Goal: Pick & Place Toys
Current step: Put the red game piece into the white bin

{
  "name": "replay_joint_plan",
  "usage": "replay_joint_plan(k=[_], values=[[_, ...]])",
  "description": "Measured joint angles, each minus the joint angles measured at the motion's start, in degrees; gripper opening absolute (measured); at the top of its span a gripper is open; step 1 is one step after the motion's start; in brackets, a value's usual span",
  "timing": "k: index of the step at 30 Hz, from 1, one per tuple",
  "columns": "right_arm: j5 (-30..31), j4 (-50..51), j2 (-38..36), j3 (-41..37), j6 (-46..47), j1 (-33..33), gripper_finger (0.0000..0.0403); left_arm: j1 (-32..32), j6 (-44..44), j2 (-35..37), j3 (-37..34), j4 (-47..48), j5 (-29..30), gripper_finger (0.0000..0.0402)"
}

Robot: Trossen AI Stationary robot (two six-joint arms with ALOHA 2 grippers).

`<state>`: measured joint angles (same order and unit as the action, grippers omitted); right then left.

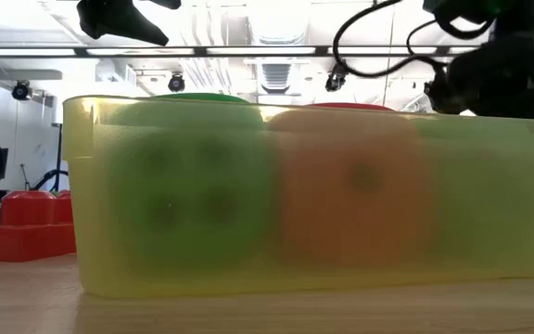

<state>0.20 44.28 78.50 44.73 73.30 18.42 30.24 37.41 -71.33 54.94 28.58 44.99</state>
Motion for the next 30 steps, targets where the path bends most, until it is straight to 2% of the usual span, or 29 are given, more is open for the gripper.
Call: replay_joint_plan(k=[6,20,23,28,30], values=[[1.43,-3.29,4.56,0.18,0.26,0.75,0.0223,0.02,-0.13,0.00,0.00,0.00,0.00,0.0346],[1.29,-2.98,12.23,3.28,-4.21,0.87,0.0220,0.02,-0.11,-0.01,0.00,0.00,0.00,0.0346],[1.13,-2.84,12.65,3.90,-5.95,0.85,0.0195,0.02,-0.11,0.00,0.00,0.00,0.00,0.0346],[0.17,-2.63,12.28,4.17,-6.24,0.93,0.0103,0.02,-0.07,0.00,0.00,0.00,0.00,0.0346],[-0.25,-2.63,12.00,4.14,-6.46,1.07,0.0088,0.02,-0.07,0.00,0.00,0.00,0.00,0.0346]])
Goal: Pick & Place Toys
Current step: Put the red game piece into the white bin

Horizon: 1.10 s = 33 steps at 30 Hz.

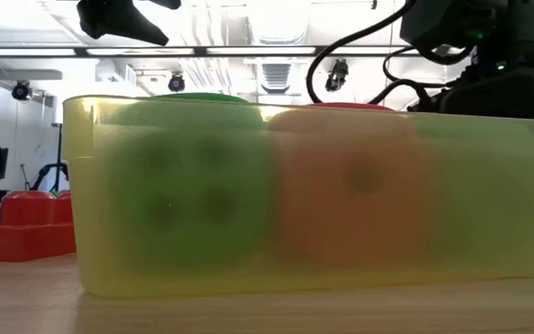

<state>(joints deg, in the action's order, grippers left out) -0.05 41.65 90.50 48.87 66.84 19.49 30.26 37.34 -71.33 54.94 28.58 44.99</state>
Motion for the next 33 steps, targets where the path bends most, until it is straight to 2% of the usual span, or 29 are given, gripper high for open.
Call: replay_joint_plan(k=[10,19,27,30,33], values=[[0.10,0.60,-0.03,0.05,-1.11,0.13,0.0088,-0.02,0.10,0.00,0.00,0.00,0.00,0.0346],[3.81,13.08,-0.60,7.17,-5.00,0.13,0.0088,-0.02,0.09,-0.01,0.00,0.00,0.00,0.0346],[14.88,30.59,-1.96,20.61,-8.86,-0.58,0.0088,-0.02,0.09,0.00,0.00,0.00,0.00,0.0346],[19.32,35.81,-3.18,25.02,-10.35,-2.72,0.0088,-0.10,-0.38,0.00,0.00,-0.03,0.16,0.0346],[21.50,36.58,-5.35,27.26,-14.09,-6.68,0.0088,-0.44,-3.21,0.00,0.27,0.01,2.19,0.0346]])
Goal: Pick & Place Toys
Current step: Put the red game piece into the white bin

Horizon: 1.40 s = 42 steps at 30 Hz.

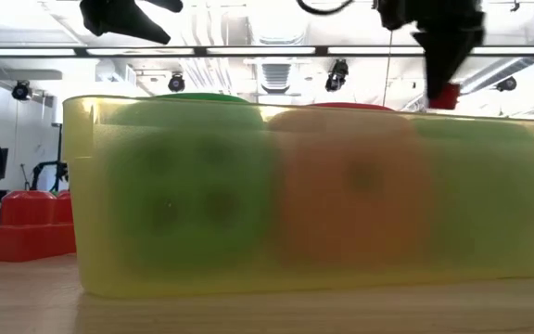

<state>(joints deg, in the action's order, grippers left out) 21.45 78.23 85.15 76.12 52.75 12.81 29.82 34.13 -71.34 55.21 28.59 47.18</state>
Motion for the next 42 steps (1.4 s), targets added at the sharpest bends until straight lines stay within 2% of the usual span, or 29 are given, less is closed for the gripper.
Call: replay_joint_plan(k=[7,14,22,27,33,42], values=[[0.88,-1.55,-5.01,-0.69,-8.23,-14.43,0.0088,-0.02,-0.56,0.01,0.71,-0.05,1.26,0.0346],[1.06,-5.30,-4.88,-5.10,-12.76,-29.71,0.0088,-0.02,-0.57,0.03,0.71,0.91,0.83,0.0346],[-2.30,-15.10,-2.64,-13.71,-20.16,-39.86,0.0088,-0.02,-0.72,0.01,0.71,1.74,-0.30,0.0346],[-2.70,-18.06,-2.66,-18.71,-23.28,-44.00,0.0088,-0.02,-0.72,0.01,0.71,1.95,-0.42,0.0346],[-7.08,-26.57,-2.70,-22.99,-26.07,-44.80,0.0088,-0.02,-0.94,0.01,0.71,2.15,-0.41,0.0346],[-7.84,-27.64,-2.63,-24.66,-26.46,-45.15,0.0088,-0.02,-0.96,0.01,0.71,2.15,-0.37,0.0346]])
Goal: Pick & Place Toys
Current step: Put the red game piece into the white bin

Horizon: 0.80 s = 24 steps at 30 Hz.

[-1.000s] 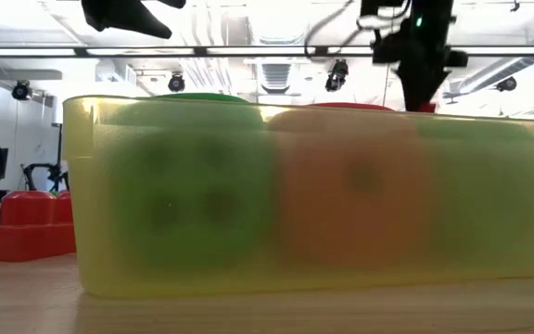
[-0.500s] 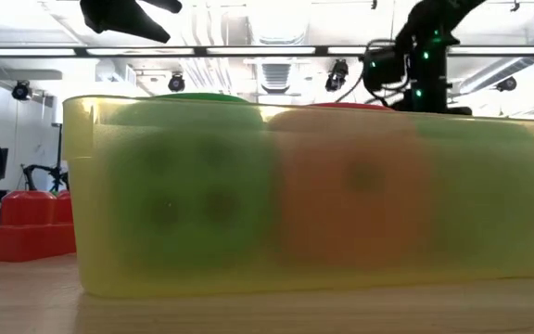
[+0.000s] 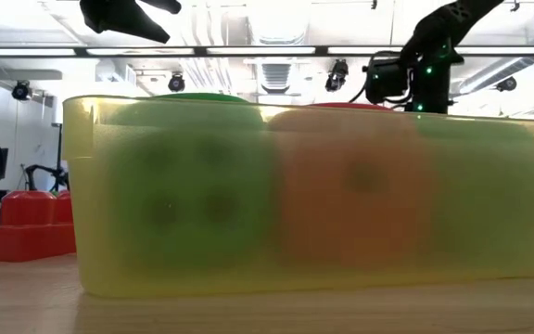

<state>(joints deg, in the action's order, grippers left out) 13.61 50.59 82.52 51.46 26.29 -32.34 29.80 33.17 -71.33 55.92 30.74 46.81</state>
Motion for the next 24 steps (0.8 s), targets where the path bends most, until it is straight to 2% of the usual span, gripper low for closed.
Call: replay_joint_plan(k=[24], values=[[-0.05,-0.25,0.07,-2.38,-0.82,0.02,0.0088,0.00,-0.04,0.00,0.00,0.00,-0.50,0.0346]])
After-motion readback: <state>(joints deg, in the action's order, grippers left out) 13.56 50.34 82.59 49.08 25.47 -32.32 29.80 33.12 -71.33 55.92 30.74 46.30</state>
